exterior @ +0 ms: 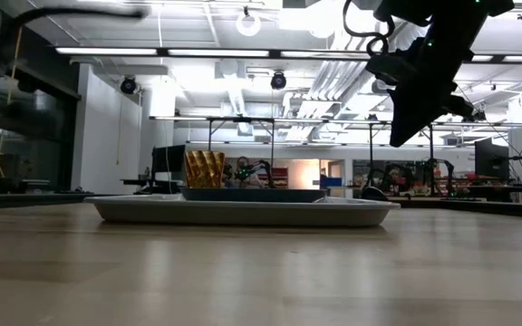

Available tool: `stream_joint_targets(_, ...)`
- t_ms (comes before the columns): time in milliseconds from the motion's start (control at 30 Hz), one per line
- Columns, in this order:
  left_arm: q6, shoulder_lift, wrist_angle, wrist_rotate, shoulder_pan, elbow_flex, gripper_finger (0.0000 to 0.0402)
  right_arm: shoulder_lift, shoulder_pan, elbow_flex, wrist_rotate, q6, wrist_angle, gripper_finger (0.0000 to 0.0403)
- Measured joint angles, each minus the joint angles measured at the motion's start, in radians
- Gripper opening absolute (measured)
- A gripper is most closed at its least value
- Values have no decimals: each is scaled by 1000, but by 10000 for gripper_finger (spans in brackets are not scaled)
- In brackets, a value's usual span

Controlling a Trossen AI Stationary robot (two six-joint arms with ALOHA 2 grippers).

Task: Pick and place plate/cup/fork/spoon on tray
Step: Put the orange fork on the bottom side of the light blue tray next to the orange spoon

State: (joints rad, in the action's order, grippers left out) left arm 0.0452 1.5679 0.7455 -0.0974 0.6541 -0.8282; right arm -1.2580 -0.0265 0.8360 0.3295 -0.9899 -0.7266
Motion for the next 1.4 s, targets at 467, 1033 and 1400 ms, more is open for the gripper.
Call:
stream_joint_targets(467, 200, -468, 79, 213, -322, -257, 55, 25, 0, 0, -218, 280, 258, 0)
stream_joint_targets(1033, 170, -429, -784, 361, -711, -295, 55, 8, 75, 0, -415, 231, 1025, 156)
stream_joint_targets(1400, 188, -259, -1022, -51, -749, -295, 55, 6, 101, 0, -501, 256, 1103, 251)
